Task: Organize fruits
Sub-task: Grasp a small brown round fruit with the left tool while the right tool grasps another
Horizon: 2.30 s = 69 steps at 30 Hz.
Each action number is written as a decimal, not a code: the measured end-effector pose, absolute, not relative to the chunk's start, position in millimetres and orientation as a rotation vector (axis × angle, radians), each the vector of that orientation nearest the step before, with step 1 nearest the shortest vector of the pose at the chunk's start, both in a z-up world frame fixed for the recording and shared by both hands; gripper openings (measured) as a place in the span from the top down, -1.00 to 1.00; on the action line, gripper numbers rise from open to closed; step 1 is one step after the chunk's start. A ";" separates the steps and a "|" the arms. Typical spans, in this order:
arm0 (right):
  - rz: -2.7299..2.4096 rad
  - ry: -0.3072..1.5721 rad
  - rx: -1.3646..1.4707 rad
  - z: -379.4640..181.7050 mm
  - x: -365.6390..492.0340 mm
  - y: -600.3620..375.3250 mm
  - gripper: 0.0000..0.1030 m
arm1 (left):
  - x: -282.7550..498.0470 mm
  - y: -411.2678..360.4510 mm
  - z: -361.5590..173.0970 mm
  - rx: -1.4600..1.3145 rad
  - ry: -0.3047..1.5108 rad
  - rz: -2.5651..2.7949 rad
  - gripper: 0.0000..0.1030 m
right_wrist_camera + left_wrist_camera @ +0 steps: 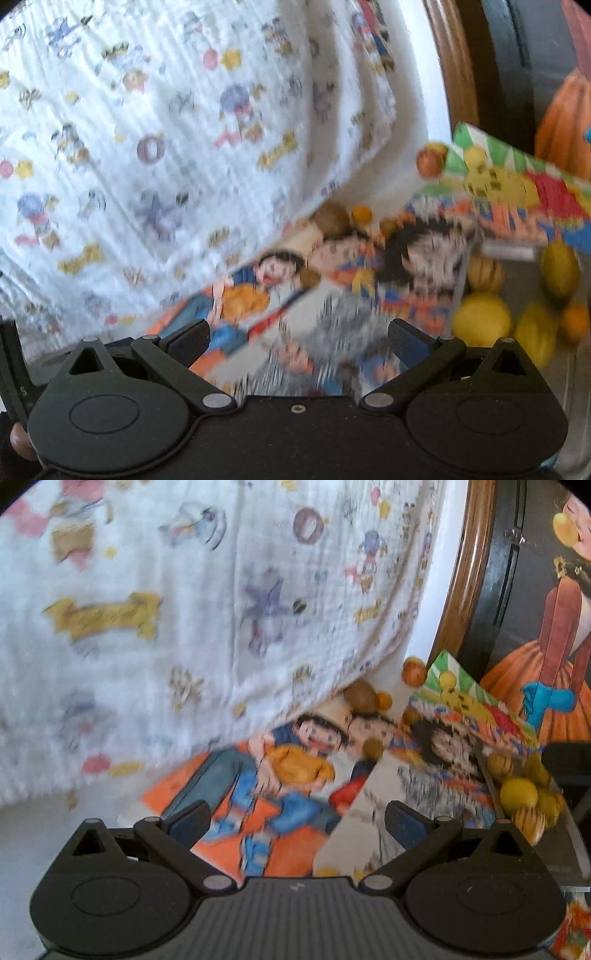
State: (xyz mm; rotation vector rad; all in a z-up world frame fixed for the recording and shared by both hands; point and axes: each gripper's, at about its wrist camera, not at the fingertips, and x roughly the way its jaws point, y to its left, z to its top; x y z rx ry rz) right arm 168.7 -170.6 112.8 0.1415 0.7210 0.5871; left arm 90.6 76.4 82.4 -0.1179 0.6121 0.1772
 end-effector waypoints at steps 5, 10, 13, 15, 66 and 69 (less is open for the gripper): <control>0.629 0.656 0.052 135.7 223.1 -166.0 -0.99 | 128.5 68.5 83.5 -0.123 0.599 0.190 -0.99; 0.644 0.764 0.093 136.2 306.0 -162.2 -0.99 | 170.0 47.5 79.3 -0.075 0.593 0.191 -0.99; 0.641 0.827 0.095 121.7 351.0 -155.3 -0.99 | 195.5 36.2 70.8 -0.051 0.607 0.167 -0.99; 0.649 0.862 0.063 107.9 373.6 -148.5 -0.99 | 210.5 30.3 61.6 -0.046 0.625 0.148 -0.99; 0.666 1.001 0.041 5.0 427.9 -117.0 0.42 | 259.4 22.7 13.2 -0.097 0.664 0.082 0.47; 0.679 0.999 0.062 10.0 419.1 -123.2 0.42 | 252.1 19.3 17.0 -0.097 0.658 0.082 0.46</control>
